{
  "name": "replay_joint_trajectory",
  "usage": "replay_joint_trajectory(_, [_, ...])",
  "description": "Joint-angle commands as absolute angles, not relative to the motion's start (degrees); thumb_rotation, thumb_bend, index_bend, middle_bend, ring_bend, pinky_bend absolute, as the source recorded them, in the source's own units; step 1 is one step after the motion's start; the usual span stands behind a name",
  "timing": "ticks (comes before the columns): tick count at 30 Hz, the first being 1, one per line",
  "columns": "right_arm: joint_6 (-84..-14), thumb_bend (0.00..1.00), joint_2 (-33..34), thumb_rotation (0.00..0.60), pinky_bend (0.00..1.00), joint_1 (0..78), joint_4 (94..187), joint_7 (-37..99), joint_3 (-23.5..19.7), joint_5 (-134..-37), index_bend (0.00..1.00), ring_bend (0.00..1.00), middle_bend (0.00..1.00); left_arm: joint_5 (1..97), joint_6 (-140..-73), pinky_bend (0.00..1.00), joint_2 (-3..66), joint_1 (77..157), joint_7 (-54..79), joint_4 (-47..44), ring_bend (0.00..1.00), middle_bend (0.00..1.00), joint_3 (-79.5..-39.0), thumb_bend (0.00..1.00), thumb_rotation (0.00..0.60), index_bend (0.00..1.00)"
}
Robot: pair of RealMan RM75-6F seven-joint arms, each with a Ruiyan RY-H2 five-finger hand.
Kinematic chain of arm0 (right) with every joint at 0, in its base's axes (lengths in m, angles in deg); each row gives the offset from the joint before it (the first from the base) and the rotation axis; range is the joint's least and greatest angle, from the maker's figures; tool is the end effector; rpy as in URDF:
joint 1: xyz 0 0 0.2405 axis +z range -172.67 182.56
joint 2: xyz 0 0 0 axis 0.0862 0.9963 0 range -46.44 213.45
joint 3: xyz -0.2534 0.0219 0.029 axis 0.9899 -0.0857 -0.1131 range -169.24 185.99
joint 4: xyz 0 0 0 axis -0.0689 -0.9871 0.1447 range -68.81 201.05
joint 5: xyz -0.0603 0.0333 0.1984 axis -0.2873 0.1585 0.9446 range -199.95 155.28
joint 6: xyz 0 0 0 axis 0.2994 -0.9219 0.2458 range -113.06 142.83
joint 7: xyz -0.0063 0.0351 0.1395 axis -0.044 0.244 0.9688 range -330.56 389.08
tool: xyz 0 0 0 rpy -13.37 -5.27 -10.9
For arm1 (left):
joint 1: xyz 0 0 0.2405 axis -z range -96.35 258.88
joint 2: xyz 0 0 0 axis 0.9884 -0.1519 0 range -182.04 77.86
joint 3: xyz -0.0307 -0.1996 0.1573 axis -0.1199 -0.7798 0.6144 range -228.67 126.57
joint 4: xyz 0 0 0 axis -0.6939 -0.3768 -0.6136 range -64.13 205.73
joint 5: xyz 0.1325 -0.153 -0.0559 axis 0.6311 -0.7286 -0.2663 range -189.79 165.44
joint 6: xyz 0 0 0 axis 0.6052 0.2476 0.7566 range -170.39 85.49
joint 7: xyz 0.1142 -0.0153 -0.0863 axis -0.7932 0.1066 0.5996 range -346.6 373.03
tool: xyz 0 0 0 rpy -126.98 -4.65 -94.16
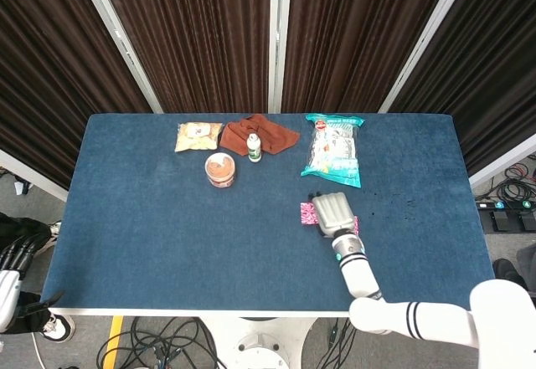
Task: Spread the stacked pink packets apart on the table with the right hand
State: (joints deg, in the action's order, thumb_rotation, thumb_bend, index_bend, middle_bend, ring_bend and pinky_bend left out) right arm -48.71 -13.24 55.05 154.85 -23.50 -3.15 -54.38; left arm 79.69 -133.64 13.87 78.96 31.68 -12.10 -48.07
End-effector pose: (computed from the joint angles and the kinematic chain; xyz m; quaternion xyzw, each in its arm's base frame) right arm -0.1244 -0.3380 -0.0537 0.7494 -0.3803 0.2225 0.4943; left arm -0.3449 0.1192 0.1586 -0.5593 -0.4588 -0.4257 0.5436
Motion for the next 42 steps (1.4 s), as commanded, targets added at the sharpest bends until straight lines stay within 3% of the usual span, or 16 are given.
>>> replay_joint_trajectory(1, [-47.4, 0.28, -16.98, 0.6, 0.83, 57.93, 151.08, -25.5, -4.91, -51.86, 0.44, 0.75, 0.42, 79.62, -133.8, 0.11, 13.73, 78.89, 31.95, -12.03, 0.0, 0.08, -48.14, 0.13, 0.6, 0.11])
replay_joint_trajectory(8, [-45.81, 0.28, -22.88, 0.6, 0.83, 61.65, 144.11, -26.6, -6.5, -49.58, 0.44, 0.75, 0.42, 79.31, -134.02, 0.11, 13.41, 78.7, 33.06, -11.6, 0.0, 0.08, -48.29, 0.13, 0.6, 0.11])
replay_joint_trajectory(15, [-45.04, 0.27, -24.74, 0.6, 0.83, 62.42, 141.27, -26.58, -5.92, -49.48, 0.43, 0.75, 0.39, 79.15, -134.25, 0.11, 13.28, 78.48, 33.9, -11.05, 0.0, 0.08, -48.36, 0.13, 0.6, 0.11])
replay_joint_trajectory(20, [-44.14, 0.14, -23.62, 0.6, 0.83, 62.51, 142.87, -27.81, -5.71, -47.01, 0.24, 0.76, 0.22, 79.14, -134.17, 0.11, 13.4, 78.44, 34.06, -10.83, 0.0, 0.08, -48.34, 0.13, 0.6, 0.11])
replay_joint_trajectory(26, [-44.01, 0.12, -22.1, 0.6, 0.83, 62.47, 144.89, -27.35, -5.44, -46.76, 0.1, 0.77, 0.13, 79.18, -134.03, 0.11, 13.54, 78.45, 33.89, -10.7, 0.0, 0.08, -48.31, 0.13, 0.6, 0.11])
replay_joint_trajectory(34, [-49.54, 0.11, -14.84, 0.6, 0.83, 59.28, 155.5, -25.27, -3.15, -52.04, 0.08, 0.77, 0.16, 79.31, -134.01, 0.11, 13.62, 78.41, 33.72, -10.66, 0.0, 0.08, -48.24, 0.13, 0.6, 0.11])
replay_joint_trajectory(42, [-50.94, 0.1, -5.37, 0.6, 0.83, 54.44, 163.54, -24.09, 1.49, -48.85, 0.1, 0.77, 0.16, 79.81, -133.52, 0.11, 14.08, 78.55, 32.82, -10.65, 0.0, 0.08, -47.83, 0.13, 0.6, 0.11])
